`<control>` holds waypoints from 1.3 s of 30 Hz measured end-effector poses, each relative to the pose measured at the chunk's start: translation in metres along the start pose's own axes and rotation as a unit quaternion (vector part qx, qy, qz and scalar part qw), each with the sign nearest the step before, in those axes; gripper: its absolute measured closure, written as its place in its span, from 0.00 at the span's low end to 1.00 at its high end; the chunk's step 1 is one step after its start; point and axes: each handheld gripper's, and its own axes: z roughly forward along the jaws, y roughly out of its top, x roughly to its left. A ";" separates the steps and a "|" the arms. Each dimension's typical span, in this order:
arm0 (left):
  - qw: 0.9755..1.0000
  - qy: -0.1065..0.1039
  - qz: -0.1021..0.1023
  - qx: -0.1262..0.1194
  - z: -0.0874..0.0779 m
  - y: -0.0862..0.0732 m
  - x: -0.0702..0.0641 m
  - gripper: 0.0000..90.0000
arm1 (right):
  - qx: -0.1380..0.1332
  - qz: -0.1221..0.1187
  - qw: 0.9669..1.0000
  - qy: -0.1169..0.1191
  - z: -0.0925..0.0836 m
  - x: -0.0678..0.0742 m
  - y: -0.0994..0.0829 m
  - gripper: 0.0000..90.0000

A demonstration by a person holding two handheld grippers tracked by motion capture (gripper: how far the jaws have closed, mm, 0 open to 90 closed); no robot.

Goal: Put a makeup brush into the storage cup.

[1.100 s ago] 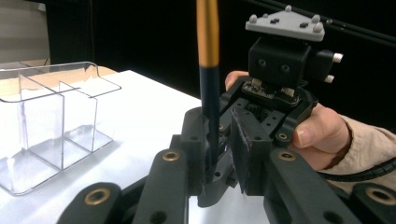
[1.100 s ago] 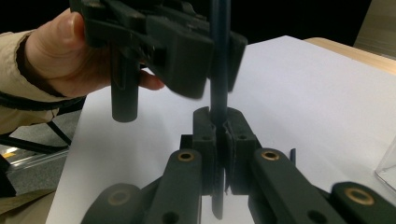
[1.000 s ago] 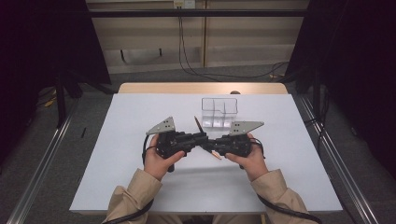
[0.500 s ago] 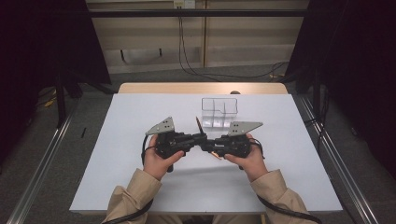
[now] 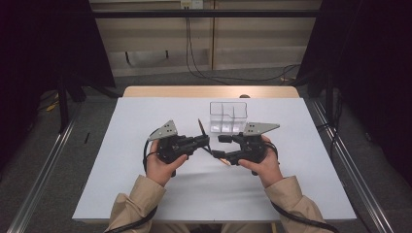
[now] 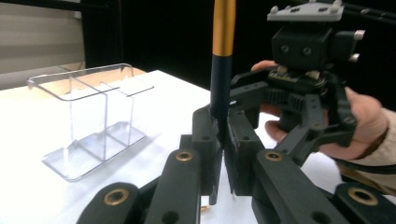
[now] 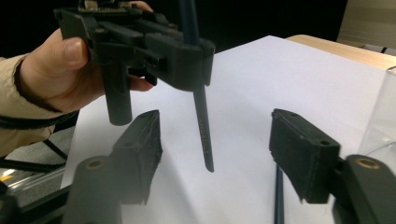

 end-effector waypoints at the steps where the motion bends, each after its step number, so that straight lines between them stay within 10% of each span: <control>1: 1.000 0.002 0.001 0.001 0.000 0.000 0.000 0.93 | -0.004 0.000 1.000 -0.005 -0.001 0.000 0.001 0.33; 5: 1.000 0.010 0.004 0.004 0.001 -0.001 0.000 0.93 | -0.025 0.013 1.000 -0.014 -0.003 -0.002 0.005 0.27; 18: 1.000 0.018 0.011 0.002 0.004 -0.002 -0.001 0.93 | -0.076 -0.013 0.997 -0.026 0.000 0.007 0.022 0.63; 39: 1.000 0.015 0.020 0.009 0.009 -0.004 -0.004 0.93 | -0.082 -0.020 0.996 -0.016 0.020 0.013 0.031 0.86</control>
